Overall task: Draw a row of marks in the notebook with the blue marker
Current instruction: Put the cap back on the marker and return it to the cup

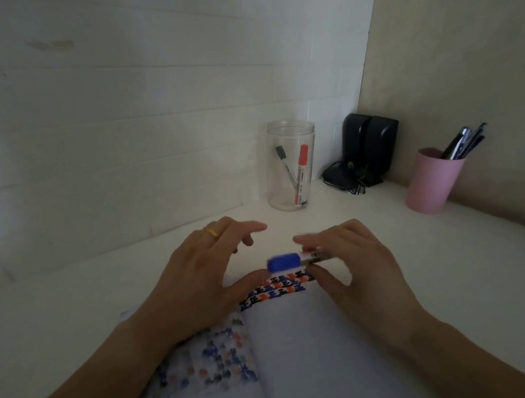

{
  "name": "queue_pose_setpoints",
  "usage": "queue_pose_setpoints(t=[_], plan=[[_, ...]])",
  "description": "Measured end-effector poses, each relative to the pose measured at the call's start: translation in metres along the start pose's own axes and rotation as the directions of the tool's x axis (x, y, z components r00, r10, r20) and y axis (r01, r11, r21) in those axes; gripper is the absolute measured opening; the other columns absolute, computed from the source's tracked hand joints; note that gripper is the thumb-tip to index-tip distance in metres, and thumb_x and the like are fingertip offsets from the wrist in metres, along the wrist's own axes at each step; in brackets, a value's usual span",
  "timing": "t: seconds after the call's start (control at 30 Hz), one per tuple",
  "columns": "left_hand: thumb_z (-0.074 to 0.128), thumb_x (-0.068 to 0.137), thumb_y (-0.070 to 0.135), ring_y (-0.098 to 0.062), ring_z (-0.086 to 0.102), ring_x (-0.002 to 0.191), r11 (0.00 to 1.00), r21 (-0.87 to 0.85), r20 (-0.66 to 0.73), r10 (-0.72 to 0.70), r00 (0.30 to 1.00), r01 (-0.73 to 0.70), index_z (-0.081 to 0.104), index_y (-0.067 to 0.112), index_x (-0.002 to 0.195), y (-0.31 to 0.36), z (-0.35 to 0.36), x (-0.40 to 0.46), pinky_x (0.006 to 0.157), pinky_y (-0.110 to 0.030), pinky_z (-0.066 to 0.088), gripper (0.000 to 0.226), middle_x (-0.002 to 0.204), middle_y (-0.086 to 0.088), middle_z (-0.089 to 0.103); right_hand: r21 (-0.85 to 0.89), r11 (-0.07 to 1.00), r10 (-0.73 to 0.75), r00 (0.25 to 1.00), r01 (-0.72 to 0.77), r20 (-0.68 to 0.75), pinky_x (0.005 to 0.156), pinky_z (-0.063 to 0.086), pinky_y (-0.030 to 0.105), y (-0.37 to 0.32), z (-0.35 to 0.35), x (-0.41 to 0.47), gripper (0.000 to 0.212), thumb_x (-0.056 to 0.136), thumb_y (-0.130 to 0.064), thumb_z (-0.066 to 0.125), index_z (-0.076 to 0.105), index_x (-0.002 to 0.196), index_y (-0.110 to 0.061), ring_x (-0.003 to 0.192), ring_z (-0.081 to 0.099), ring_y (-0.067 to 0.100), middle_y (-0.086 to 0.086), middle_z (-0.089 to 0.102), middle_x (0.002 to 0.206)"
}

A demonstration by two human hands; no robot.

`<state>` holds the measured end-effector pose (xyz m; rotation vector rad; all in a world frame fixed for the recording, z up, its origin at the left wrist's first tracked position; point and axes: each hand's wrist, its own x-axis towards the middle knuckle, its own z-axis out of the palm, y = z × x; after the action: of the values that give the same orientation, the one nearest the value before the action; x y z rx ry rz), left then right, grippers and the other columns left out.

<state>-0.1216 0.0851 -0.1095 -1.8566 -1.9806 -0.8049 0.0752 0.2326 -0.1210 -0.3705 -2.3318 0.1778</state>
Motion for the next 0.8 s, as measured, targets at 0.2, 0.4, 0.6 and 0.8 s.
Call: queue_pose_setpoints(t=[0.2,0.4,0.6,0.8], plan=[[0.038,0.094,0.056,0.001,0.055,0.098,0.995,-0.057,0.176,-0.075,0.982,0.086,0.068,0.040,0.104,-0.015,0.011,-0.007,0.084,-0.029,0.050,0.036,0.104,0.024,0.062,-0.027,0.995,0.096,0.995,-0.095,0.033,0.083,0.052,0.024,0.012,0.009,-0.002,0.032,0.077,-0.003,0.078,0.074,0.102,-0.022,0.092,0.063,0.012,-0.006,0.073,0.102],[0.041,0.095,0.054,0.001,0.052,0.098,0.997,-0.057,0.185,-0.035,0.982,0.046,0.066,0.043,0.106,-0.018,0.011,-0.008,0.083,-0.027,0.049,0.030,0.106,0.023,0.058,0.179,0.968,0.210,0.957,-0.175,-0.202,0.082,0.059,0.023,-0.010,-0.013,0.041,0.032,0.089,-0.013,0.071,0.062,0.119,-0.020,0.088,0.067,0.003,-0.007,0.069,0.111],[0.041,0.098,0.049,0.000,0.054,0.094,0.998,-0.050,0.176,-0.017,0.984,0.026,0.066,0.041,0.106,-0.017,0.011,-0.008,0.080,-0.028,0.049,0.028,0.105,0.021,0.060,0.278,0.953,0.223,0.899,-0.119,-0.378,0.069,0.060,0.023,0.001,-0.036,0.151,0.072,0.088,-0.002,0.070,0.030,0.143,-0.023,0.075,0.072,0.007,-0.001,0.071,0.094],[0.041,0.099,0.048,0.001,0.052,0.096,0.999,-0.037,0.174,-0.013,0.985,0.020,0.064,0.043,0.106,-0.020,0.012,-0.008,0.081,-0.026,0.048,0.024,0.105,0.023,0.058,0.184,0.972,0.213,0.875,-0.145,-0.434,0.056,0.057,0.030,0.027,-0.027,0.218,0.056,0.087,0.005,0.059,0.038,0.133,-0.019,0.062,0.068,0.016,0.006,0.071,0.080]])
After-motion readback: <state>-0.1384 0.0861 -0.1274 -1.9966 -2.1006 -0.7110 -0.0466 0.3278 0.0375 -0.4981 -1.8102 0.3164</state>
